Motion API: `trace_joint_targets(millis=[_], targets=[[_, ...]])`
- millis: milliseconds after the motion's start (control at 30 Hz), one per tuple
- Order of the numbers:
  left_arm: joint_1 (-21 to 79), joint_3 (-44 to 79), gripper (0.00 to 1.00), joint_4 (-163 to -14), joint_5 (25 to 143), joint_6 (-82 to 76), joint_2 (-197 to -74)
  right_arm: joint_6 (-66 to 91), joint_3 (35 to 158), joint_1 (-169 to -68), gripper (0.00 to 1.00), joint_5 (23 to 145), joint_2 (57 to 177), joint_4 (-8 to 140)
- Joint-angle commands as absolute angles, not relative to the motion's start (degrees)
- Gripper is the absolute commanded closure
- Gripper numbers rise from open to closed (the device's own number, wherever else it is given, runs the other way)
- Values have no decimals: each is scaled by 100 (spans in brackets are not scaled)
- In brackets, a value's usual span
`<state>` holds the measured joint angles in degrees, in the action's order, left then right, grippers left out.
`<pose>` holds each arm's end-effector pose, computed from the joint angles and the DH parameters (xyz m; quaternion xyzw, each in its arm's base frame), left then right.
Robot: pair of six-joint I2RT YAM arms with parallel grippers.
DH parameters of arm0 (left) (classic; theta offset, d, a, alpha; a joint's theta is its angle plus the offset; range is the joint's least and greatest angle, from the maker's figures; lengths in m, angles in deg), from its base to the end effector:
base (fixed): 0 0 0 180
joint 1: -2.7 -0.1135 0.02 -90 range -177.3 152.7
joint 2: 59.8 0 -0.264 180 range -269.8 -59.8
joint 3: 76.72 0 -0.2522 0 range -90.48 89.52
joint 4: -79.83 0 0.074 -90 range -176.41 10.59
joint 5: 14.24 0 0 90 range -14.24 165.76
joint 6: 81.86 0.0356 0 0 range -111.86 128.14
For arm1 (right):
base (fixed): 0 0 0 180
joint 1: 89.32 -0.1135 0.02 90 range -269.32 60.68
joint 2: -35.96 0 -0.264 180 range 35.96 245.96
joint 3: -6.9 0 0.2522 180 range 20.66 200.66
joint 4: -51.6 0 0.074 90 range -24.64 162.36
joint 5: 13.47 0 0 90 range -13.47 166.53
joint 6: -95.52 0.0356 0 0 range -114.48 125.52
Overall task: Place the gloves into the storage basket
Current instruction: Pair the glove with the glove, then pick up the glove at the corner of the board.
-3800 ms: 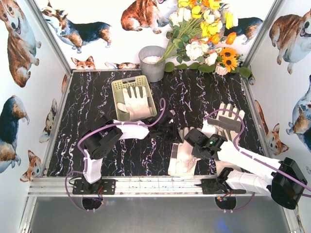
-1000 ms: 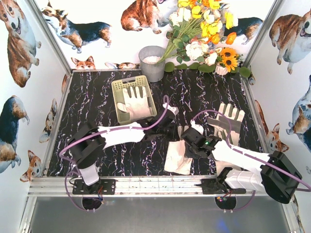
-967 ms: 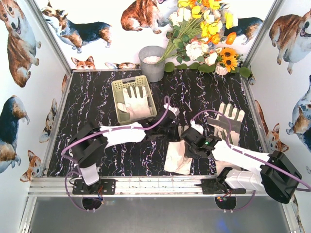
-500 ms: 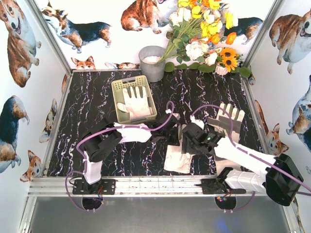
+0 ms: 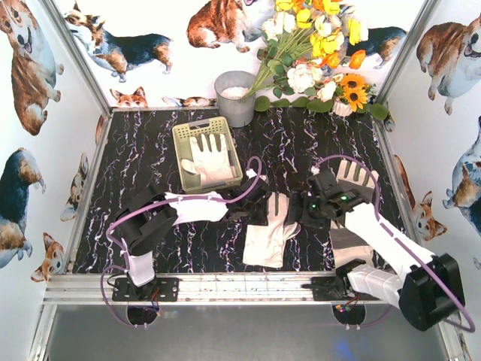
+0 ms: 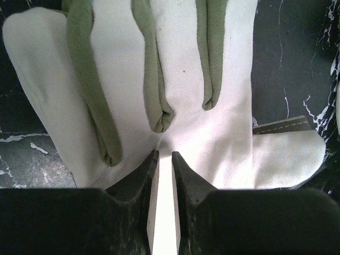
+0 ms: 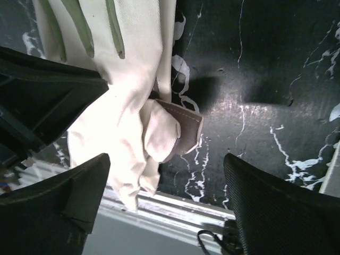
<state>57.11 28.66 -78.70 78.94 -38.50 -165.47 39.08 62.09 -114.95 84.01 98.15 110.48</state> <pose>0.2161 -0.3053 0.1507 0.0730 0.9438 -0.2646 0.1839 0.1709 0.0872 0.2165 0.0539 0.9745 0.1584 0.1498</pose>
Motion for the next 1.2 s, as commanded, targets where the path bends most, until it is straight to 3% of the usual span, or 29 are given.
trace_joint_targets(millis=[0,67,433,500,600,700,900,1167], targets=[[5671,2556,88,-7606,7830,-3568,-16364,3720,5978,-10976,6,9704,9308,10695],[5666,2452,86,-7583,7856,-3534,-16321,3785,5764,-10845,0,10086,9118,10433],[5649,2683,85,-7087,7603,-3386,-15796,4023,4976,-10580,0,10546,9489,9412],[5628,2823,80,-6952,7533,-3354,-15581,3976,4971,-10576,1,10723,9674,9318],[5568,3094,63,-6869,7377,-3365,-15238,3885,4952,-10576,3,10812,9947,9279],[5474,3453,58,-7118,7502,-3524,-15079,3919,4824,-10576,7,10860,10243,9028],[5402,3761,60,-7717,7841,-3801,-15351,3875,4804,-10576,13,10946,10633,8745],[5354,3819,67,-7893,8036,-3839,-15767,3809,4741,-10576,31,11233,11170,8440]])
